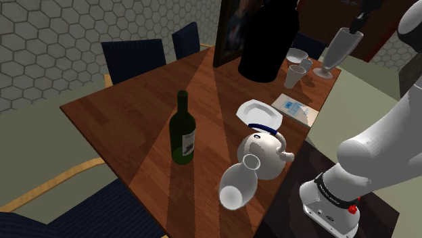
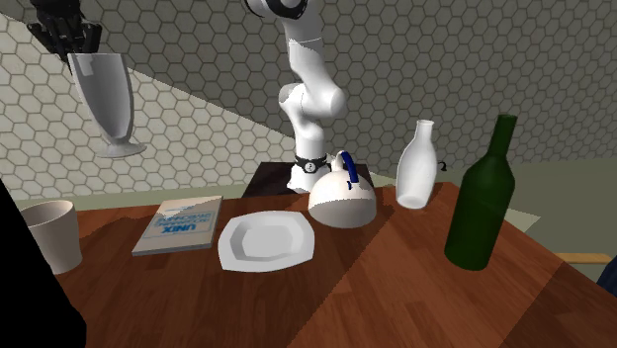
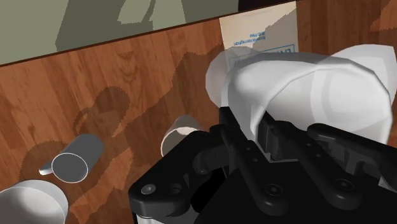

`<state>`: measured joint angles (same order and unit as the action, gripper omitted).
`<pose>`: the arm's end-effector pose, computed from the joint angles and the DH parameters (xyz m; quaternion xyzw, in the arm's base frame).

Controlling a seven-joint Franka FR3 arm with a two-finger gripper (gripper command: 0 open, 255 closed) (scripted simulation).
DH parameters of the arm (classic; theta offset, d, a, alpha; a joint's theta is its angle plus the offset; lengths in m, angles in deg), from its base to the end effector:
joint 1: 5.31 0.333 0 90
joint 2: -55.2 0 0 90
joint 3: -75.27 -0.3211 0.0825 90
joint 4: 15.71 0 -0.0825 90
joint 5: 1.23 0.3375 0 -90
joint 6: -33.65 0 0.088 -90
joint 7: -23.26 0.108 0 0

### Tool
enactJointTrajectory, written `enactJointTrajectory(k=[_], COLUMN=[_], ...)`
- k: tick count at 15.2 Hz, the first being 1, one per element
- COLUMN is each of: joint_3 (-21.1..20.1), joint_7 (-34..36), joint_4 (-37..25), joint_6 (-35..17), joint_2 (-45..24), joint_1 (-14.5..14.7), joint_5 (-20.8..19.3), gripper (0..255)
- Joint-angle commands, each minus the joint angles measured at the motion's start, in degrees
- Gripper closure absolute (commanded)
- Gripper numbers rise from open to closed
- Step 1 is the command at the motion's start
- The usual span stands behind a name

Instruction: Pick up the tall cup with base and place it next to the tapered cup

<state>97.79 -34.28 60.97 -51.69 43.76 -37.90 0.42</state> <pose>0.3427 -0.4406 0.6200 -0.9993 -0.0250 0.0290 0.0008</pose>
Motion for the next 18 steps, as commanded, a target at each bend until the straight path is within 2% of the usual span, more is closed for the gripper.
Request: enactJointTrajectory(k=[1, 18], joint_3=[-0.1, -0.4], joint_7=[0.2, 1.0], joint_4=[2.3, 18.1], joint_6=[-1.8, -15.7], joint_2=[0.6, 2.6], joint_1=[0.2, 1.0], joint_5=[-0.2, -1.0], gripper=[255, 255])
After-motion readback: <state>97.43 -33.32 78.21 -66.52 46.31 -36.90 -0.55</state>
